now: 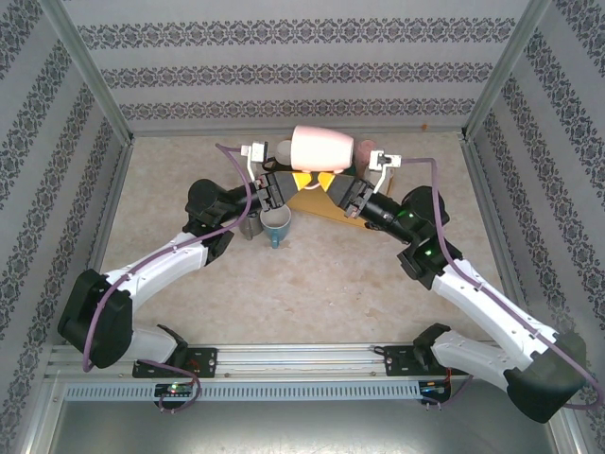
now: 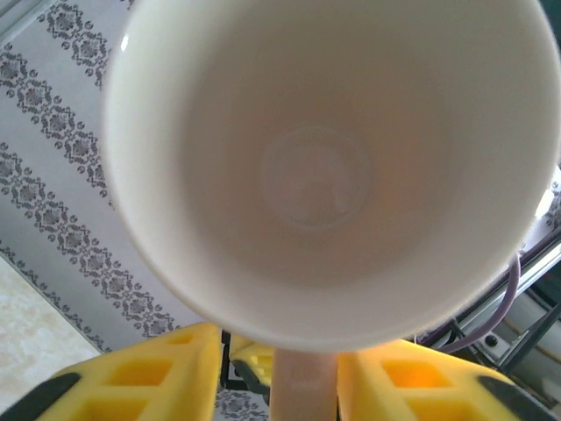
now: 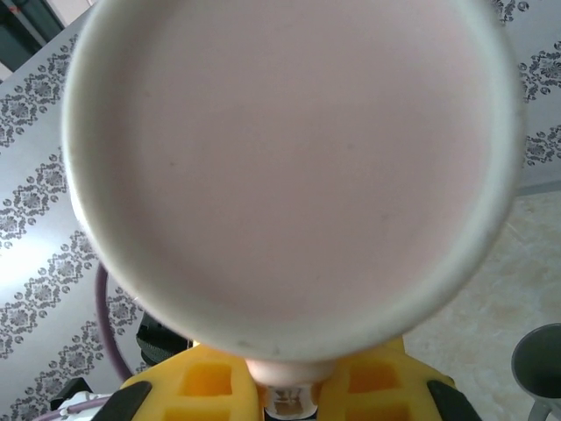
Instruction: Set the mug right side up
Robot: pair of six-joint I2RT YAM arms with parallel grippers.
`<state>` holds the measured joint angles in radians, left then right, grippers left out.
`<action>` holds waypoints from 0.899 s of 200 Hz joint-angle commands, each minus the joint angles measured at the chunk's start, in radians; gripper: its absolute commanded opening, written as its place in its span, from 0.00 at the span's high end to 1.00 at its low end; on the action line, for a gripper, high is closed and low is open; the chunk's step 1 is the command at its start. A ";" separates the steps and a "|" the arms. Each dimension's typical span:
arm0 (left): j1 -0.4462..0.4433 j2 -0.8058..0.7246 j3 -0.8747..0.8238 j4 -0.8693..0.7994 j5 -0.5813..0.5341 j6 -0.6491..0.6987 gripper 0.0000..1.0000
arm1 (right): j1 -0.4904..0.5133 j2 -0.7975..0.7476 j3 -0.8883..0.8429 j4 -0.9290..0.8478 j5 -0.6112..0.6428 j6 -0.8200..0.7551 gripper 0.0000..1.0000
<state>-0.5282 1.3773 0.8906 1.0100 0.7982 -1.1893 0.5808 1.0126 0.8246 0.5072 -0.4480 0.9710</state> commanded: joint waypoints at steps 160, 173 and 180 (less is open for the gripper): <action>-0.099 -0.234 0.291 -1.242 -0.336 0.757 1.00 | 0.051 -0.216 0.113 -0.748 0.557 -0.439 0.46; -0.153 -0.212 0.311 -1.331 -0.414 0.779 1.00 | 0.051 -0.251 0.122 -0.833 0.678 -0.482 0.46; -0.185 -0.197 0.320 -1.375 -0.461 0.791 1.00 | 0.050 -0.277 0.118 -0.853 0.721 -0.511 0.46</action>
<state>-0.6235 1.1660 1.1549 -0.0830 0.5232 -0.5735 0.6201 0.8001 0.9131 -0.0704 0.0002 0.6346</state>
